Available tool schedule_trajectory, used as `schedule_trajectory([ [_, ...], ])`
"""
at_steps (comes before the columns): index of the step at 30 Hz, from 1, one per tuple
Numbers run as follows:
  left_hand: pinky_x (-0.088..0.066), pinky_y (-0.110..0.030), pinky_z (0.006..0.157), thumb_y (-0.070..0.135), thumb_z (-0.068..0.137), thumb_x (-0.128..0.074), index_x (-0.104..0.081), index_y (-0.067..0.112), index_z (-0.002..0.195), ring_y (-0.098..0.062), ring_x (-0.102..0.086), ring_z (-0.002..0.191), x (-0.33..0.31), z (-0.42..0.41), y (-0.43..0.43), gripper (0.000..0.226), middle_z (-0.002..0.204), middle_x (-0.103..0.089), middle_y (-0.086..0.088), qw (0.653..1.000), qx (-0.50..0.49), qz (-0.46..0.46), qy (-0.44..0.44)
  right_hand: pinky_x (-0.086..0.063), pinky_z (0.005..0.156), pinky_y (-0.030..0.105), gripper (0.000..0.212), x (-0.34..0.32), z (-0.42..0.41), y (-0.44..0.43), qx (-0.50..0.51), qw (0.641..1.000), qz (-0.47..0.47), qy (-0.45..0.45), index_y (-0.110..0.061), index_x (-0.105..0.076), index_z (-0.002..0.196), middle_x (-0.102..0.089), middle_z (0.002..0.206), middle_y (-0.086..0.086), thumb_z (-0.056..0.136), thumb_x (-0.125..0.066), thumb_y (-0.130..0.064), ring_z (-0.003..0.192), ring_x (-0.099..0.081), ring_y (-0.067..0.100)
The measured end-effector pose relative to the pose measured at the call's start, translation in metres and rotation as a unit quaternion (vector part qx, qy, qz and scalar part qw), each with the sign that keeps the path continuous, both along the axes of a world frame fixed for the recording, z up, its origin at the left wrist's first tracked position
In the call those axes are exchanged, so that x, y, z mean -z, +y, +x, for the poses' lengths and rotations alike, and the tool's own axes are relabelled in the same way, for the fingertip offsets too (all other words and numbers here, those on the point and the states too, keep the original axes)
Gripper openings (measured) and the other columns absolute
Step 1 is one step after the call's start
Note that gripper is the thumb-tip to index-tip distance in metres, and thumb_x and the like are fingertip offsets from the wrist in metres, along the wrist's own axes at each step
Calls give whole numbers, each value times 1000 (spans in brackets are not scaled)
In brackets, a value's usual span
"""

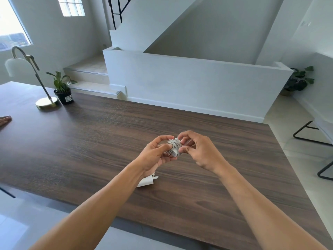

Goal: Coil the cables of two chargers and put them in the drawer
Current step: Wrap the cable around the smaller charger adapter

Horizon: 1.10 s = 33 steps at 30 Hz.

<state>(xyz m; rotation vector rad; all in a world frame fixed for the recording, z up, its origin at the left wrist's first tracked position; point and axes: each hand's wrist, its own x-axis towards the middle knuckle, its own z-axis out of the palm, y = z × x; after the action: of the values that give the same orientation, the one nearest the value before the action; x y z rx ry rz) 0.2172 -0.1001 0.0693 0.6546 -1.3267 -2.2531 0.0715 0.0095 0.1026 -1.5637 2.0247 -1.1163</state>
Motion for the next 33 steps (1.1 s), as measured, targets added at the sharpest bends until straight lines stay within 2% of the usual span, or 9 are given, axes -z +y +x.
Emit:
schedule_trajectory([
  [3, -58, -38, 78, 2, 94, -54, -56, 10, 126, -23, -66, 79, 8, 4, -2, 33, 104, -67, -17, 999, -6, 51, 17, -48, 79, 10, 54, 9, -3, 2, 3, 997, 8, -71, -32, -56, 121, -61, 105, -8, 74, -81, -27, 89, -62, 4],
  [6, -59, -37, 78, 3, 94, -55, -54, 9, 128, -25, -66, 88, 13, 6, -5, 34, 111, -65, -19, 998, -9, 58, 13, -49, 83, 13, 68, 23, 1, 2, -3, 997, 51, -60, -25, -53, 129, -57, 110, -12, 69, -83, -36, 97, -61, 5],
  [10, -55, -44, 92, 3, 93, -56, -52, 2, 130, -28, -63, 102, 18, 13, -12, 37, 123, -61, -23, 999, 30, 3, -12, -49, 82, 10, 52, 40, 8, -2, 7, 996, 23, -81, -22, -58, 121, -67, 106, -7, 75, -82, -27, 92, -65, 2],
  [15, -54, -41, 93, -7, 90, -56, -50, 5, 132, -30, -63, 107, 24, 29, -30, 45, 129, -61, -14, 992, 78, -84, -54, -48, 86, 13, 48, 49, 12, -10, -10, 998, 12, -60, -20, -59, 122, -67, 105, -7, 79, -79, -21, 94, -63, 2],
  [19, -57, -34, 85, -5, 83, -68, -55, 11, 125, -19, -65, 111, 28, 36, -45, 47, 128, -61, -8, 971, 69, -192, -129, -48, 82, 13, 46, 58, 16, -24, -22, 997, 23, -66, -19, -60, 122, -65, 101, -9, 80, -77, -16, 89, -62, 3],
  [24, -60, -39, 76, 7, 82, -74, -56, 12, 118, -23, -70, 91, 36, 38, -64, 40, 117, -66, -2, 949, 51, -233, -205, -46, 74, 7, 38, 70, 17, -49, -10, 996, 59, -64, -18, -63, 116, -69, 96, -2, 80, -74, -11, 84, -65, 13],
  [28, -54, -27, 61, 16, 84, -73, -59, 24, 114, -16, -64, 85, 46, 39, -80, 34, 115, -63, 1, 924, 28, -298, -239, -50, 80, 17, 38, 80, 18, -73, -9, 995, 82, -54, -20, -63, 115, -69, 92, -2, 80, -73, -12, 81, -63, 10],
  [30, -53, -28, 64, 19, 82, -75, -61, 30, 108, -16, -61, 84, 56, 42, -88, 32, 112, -64, 1, 914, 18, -316, -254, -52, 84, 24, 37, 86, 22, -81, -12, 995, 90, -53, -21, -63, 115, -69, 96, -2, 81, -72, -13, 86, -65, 13],
  [33, -55, -38, 85, 23, 74, -79, -65, 41, 99, -23, -63, 89, 71, 50, -98, 34, 107, -68, 2, 912, 8, -316, -263, -51, 85, 24, 34, 96, 30, -89, -15, 995, 88, -53, -18, -63, 115, -69, 101, -2, 82, -71, -14, 90, -65, 14],
])
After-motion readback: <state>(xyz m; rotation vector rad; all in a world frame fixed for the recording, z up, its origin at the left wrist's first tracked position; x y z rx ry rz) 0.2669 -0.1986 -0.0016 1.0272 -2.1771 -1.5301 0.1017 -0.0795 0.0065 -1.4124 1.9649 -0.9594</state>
